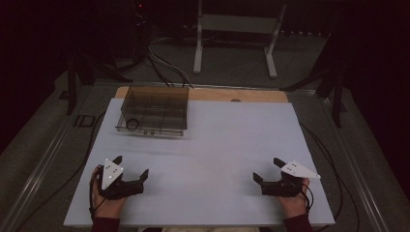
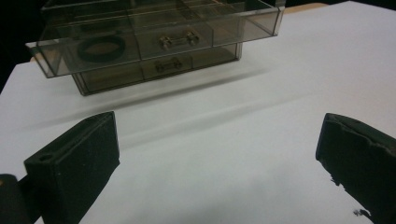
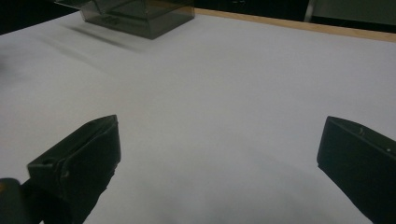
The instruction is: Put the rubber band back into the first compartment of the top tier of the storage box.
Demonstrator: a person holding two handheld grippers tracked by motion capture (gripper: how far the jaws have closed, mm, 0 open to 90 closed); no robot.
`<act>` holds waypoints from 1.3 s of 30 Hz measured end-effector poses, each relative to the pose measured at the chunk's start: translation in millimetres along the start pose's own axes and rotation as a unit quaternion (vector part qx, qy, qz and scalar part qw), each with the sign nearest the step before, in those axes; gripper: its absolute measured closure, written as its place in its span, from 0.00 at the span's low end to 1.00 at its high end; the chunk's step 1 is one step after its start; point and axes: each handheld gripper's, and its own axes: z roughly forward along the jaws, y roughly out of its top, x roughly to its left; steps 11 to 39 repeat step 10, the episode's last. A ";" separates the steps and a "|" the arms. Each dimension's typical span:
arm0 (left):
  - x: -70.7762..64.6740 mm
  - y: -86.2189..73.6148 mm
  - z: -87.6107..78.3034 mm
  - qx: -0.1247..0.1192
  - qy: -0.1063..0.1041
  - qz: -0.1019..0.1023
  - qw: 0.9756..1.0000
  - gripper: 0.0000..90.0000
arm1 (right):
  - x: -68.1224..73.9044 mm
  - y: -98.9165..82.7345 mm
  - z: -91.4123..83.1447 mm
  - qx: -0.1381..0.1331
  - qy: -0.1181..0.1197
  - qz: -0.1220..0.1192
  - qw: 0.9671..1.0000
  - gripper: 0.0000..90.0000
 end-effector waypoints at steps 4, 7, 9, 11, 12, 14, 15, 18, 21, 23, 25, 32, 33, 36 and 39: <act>5.5 -0.6 -1.0 -0.007 0.006 -0.011 1.000 0.01 | -1.6 -0.9 0.1 0.000 0.000 0.004 1.000 0.00; 8.8 -0.3 0.8 -0.009 0.008 -0.017 1.000 0.01 | -3.3 -2.5 -1.5 -0.001 0.000 0.005 1.000 0.00; 9.5 -0.5 3.2 -0.005 0.008 -0.020 1.000 0.01 | -4.1 -3.5 -2.7 0.001 -0.002 0.007 1.000 0.00; 9.5 -0.5 3.2 -0.005 0.008 -0.020 1.000 0.01 | -4.1 -3.5 -2.7 0.001 -0.002 0.007 1.000 0.00; 9.5 -0.5 3.2 -0.005 0.008 -0.020 1.000 0.01 | -4.1 -3.5 -2.7 0.001 -0.002 0.007 1.000 0.00; 9.5 -0.5 3.2 -0.005 0.008 -0.020 1.000 0.01 | -4.1 -3.5 -2.7 0.001 -0.002 0.007 1.000 0.00; 9.5 -0.5 3.2 -0.005 0.008 -0.020 1.000 0.01 | -4.1 -3.5 -2.7 0.001 -0.002 0.007 1.000 0.00; 9.5 -0.5 3.2 -0.005 0.008 -0.020 1.000 0.01 | -4.1 -3.5 -2.7 0.001 -0.002 0.007 1.000 0.00; 9.5 -0.5 3.2 -0.005 0.008 -0.020 1.000 0.01 | -4.1 -3.5 -2.7 0.001 -0.002 0.007 1.000 0.00; 9.5 -0.5 3.2 -0.005 0.008 -0.020 1.000 0.01 | -4.1 -3.5 -2.7 0.001 -0.002 0.007 1.000 0.00; 9.5 -0.5 3.2 -0.005 0.008 -0.020 1.000 0.01 | -4.1 -3.5 -2.7 0.001 -0.002 0.007 1.000 0.00; 9.5 -0.5 3.2 -0.005 0.008 -0.020 1.000 0.01 | -4.1 -3.5 -2.7 0.001 -0.002 0.007 1.000 0.00; 9.5 -0.5 3.2 -0.005 0.008 -0.020 1.000 0.01 | -4.1 -3.5 -2.7 0.001 -0.002 0.007 1.000 0.00; 9.5 -0.5 3.2 -0.005 0.008 -0.020 1.000 0.01 | -4.1 -3.5 -2.7 0.001 -0.002 0.007 1.000 0.00; 9.5 -0.5 3.2 -0.005 0.008 -0.020 1.000 0.01 | -4.1 -3.5 -2.7 0.001 -0.002 0.007 1.000 0.00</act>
